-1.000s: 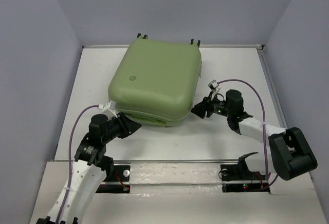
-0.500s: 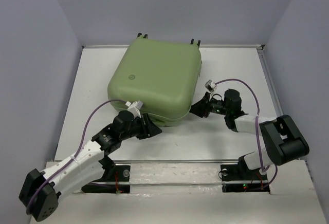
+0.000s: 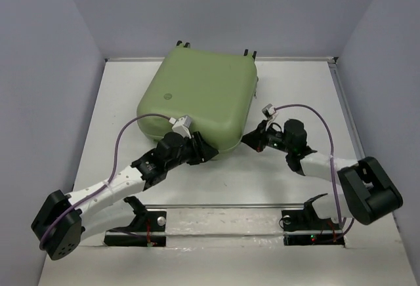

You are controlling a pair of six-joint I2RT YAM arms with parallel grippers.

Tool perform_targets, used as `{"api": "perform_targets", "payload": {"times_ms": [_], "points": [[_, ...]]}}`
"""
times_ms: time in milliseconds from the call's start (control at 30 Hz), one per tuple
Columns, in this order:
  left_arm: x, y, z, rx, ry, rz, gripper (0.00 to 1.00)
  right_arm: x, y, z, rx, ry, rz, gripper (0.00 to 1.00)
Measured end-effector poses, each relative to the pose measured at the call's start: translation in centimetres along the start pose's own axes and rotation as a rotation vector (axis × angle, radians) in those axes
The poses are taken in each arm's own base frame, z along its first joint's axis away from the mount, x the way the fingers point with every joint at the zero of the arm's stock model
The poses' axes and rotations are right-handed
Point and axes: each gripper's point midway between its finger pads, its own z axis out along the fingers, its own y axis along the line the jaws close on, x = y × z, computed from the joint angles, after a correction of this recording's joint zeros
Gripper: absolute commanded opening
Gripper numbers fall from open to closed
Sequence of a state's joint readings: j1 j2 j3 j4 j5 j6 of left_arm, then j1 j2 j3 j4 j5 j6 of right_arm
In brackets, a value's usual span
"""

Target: Pack the luggage

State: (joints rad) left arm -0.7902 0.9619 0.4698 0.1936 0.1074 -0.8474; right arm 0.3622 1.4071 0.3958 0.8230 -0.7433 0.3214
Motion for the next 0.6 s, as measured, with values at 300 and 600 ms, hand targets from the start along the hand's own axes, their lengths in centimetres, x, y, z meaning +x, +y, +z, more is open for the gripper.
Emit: {"api": "perform_targets", "payload": {"times_ms": [300, 600], "points": [[-0.8, -0.3, 2.3, -0.026, -0.017, 0.026, 0.59, 0.6, 1.6, -2.0, 0.298, 0.006, -0.007, 0.07], [-0.6, -0.9, 3.9, -0.037, 0.009, 0.049, 0.59, 3.0, 5.3, -1.7, 0.346, 0.026, 0.024, 0.07]]}}
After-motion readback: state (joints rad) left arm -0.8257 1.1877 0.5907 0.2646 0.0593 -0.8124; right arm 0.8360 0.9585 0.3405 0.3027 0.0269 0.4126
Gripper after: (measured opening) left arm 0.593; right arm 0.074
